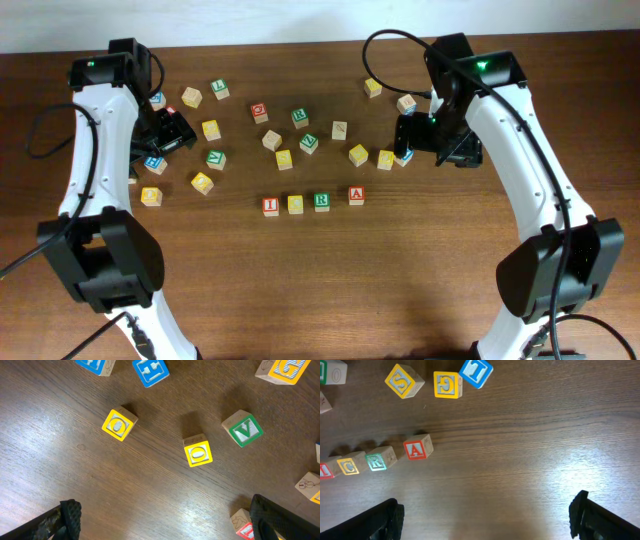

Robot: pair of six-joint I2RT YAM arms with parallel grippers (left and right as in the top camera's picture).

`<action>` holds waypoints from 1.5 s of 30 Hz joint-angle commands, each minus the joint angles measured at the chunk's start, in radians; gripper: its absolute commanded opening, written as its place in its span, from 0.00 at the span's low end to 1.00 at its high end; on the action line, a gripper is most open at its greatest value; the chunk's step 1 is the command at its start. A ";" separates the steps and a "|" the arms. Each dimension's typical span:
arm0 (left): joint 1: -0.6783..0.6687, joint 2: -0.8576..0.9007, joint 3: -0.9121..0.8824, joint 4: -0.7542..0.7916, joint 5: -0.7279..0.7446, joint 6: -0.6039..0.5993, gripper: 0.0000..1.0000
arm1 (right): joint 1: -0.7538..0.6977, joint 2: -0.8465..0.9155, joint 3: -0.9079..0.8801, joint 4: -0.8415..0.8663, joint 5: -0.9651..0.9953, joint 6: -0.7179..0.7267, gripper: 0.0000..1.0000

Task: Spell out ICRA

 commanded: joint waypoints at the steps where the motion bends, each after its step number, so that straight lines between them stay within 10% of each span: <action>1: 0.005 -0.008 0.005 -0.001 0.006 -0.002 0.99 | 0.003 0.002 -0.008 -0.004 -0.017 0.006 0.98; 9: 0.005 -0.008 0.005 0.000 0.008 -0.002 0.99 | 0.003 0.002 -0.008 0.006 -0.017 0.006 0.98; 14: 0.004 -0.008 0.005 0.035 0.263 -0.001 0.99 | 0.003 0.002 -0.010 0.006 -0.008 0.005 0.98; 27: -0.093 -0.016 0.005 -0.222 0.374 0.419 0.96 | 0.005 0.006 -0.010 0.039 -0.017 0.043 0.98; 39: -0.315 -0.148 -0.031 -0.183 0.185 0.251 0.99 | 0.023 0.014 -0.096 0.059 -0.017 0.043 0.98; 45: -0.314 -0.148 -0.269 0.075 0.179 0.237 0.88 | 0.022 0.015 -0.097 0.078 -0.017 0.040 0.98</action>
